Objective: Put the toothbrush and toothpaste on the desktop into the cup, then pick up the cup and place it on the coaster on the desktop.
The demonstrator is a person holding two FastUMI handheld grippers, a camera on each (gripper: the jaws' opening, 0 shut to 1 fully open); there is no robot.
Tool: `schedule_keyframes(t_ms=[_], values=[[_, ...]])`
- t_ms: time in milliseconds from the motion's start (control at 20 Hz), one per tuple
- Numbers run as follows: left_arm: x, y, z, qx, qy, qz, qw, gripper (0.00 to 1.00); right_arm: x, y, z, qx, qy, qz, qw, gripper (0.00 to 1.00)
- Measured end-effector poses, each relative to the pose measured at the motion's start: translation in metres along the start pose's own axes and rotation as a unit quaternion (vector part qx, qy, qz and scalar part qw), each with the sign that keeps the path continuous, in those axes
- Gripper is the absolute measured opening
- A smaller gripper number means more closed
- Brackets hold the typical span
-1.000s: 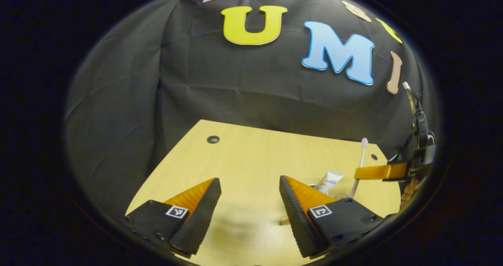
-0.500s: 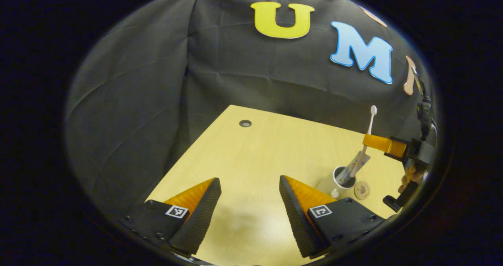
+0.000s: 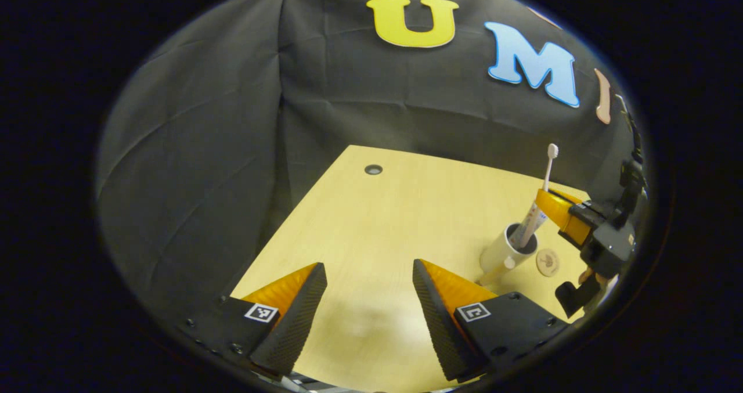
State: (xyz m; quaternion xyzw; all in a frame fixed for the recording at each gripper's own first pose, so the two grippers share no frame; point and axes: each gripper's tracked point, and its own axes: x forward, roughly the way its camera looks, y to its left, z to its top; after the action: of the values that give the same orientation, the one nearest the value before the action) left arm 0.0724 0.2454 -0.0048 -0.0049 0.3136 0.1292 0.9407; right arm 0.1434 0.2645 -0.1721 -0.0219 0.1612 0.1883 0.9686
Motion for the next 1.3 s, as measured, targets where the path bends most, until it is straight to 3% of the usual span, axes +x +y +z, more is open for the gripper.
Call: schedule_keyframes(t_ms=[50, 100, 150, 200, 400, 500, 550, 600, 650, 700, 800, 1050, 1150, 1300], values=[[-0.001, -0.003, 0.001, 0.005, 0.001, -0.001, 1.0, 0.96, -0.001, -0.004, -0.001, 0.007, 0.004, 0.002, 1.0, 0.08], [-0.001, -0.003, 0.001, 0.008, 0.0, -0.002, 1.0, 1.0, -0.004, -0.006, -0.003, 0.012, 0.007, 0.002, 1.0, 0.12], [0.0, -0.005, 0.0, 0.009, 0.001, -0.005, 1.0, 0.96, -0.007, -0.009, -0.006, 0.013, 0.006, -0.005, 1.0, 0.31], [-0.002, -0.008, -0.002, 0.007, 0.001, -0.009, 1.0, 0.92, -0.012, -0.012, -0.01, 0.012, 0.003, -0.013, 1.0, 0.35], [-0.004, -0.039, -0.004, 0.005, 0.0, -0.032, 0.999, 0.92, -0.022, -0.017, -0.012, 0.028, 0.008, -0.019, 0.999, 0.34], [-0.003, -0.055, -0.001, 0.009, -0.001, -0.045, 0.999, 1.0, -0.025, -0.021, -0.012, 0.031, 0.011, -0.024, 0.999, 0.35], [-0.003, -0.064, -0.001, 0.011, -0.002, -0.052, 0.999, 0.96, -0.029, -0.024, -0.011, 0.031, 0.011, -0.027, 0.999, 0.35], [-0.001, -0.074, 0.0, 0.014, -0.001, -0.062, 0.998, 1.0, -0.034, -0.029, -0.011, 0.031, 0.01, -0.03, 0.999, 0.35], [-0.001, -0.085, 0.0, 0.019, 0.001, -0.075, 0.997, 0.96, -0.039, -0.033, -0.008, 0.033, 0.008, -0.032, 0.999, 0.35], [-0.001, -0.095, -0.001, 0.027, 0.003, -0.088, 0.996, 1.0, -0.042, -0.037, -0.006, 0.036, 0.006, -0.035, 0.999, 0.34], [0.004, -0.115, 0.0, 0.05, 0.007, -0.112, 0.992, 0.96, -0.047, -0.046, -0.001, 0.042, 0.003, -0.041, 0.998, 0.35], [0.018, -0.178, -0.016, 0.105, 0.062, -0.202, 0.972, 0.92, -0.064, -0.071, 0.001, 0.052, 0.005, -0.062, 0.997, 0.35], [0.028, -0.192, -0.023, 0.14, 0.095, -0.221, 0.96, 0.96, -0.071, -0.083, -0.003, 0.057, 0.01, -0.073, 0.996, 0.34], [0.049, -0.202, -0.037, 0.18, 0.145, -0.245, 0.942, 0.92, -0.083, -0.104, -0.01, 0.064, 0.017, -0.094, 0.993, 0.34]])
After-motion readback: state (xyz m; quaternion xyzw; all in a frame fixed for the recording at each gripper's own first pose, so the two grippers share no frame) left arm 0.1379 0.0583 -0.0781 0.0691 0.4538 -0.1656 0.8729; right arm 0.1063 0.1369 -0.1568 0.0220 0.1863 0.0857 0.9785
